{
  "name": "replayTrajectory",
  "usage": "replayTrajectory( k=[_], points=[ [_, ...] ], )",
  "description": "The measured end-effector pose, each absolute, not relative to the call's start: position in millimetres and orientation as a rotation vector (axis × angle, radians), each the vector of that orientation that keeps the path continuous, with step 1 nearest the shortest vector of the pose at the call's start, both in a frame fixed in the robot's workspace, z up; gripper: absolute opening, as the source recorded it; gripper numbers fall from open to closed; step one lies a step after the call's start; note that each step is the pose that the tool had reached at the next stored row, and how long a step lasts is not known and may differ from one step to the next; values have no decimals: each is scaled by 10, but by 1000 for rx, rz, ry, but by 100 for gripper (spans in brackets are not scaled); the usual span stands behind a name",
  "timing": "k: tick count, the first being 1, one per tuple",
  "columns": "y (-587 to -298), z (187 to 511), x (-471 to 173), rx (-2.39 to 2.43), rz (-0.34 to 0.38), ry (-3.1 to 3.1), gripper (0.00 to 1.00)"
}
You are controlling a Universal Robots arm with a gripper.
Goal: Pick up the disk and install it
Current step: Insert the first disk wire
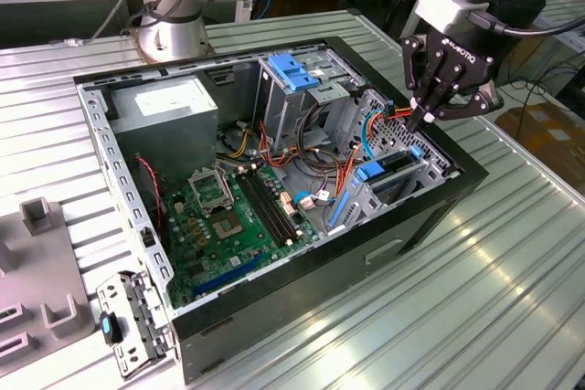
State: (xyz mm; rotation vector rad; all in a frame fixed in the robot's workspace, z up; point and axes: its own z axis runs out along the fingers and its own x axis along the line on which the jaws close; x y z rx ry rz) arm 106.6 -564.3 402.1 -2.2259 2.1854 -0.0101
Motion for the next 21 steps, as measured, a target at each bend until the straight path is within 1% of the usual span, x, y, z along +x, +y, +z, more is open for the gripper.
replayTrajectory(
  k=[4, 21],
  points=[
    [-5643, 4049, 1102, -2340, -1, 2059, 11],
    [-5643, 4104, 1107, -2452, 7, 1919, 11]
  ],
)
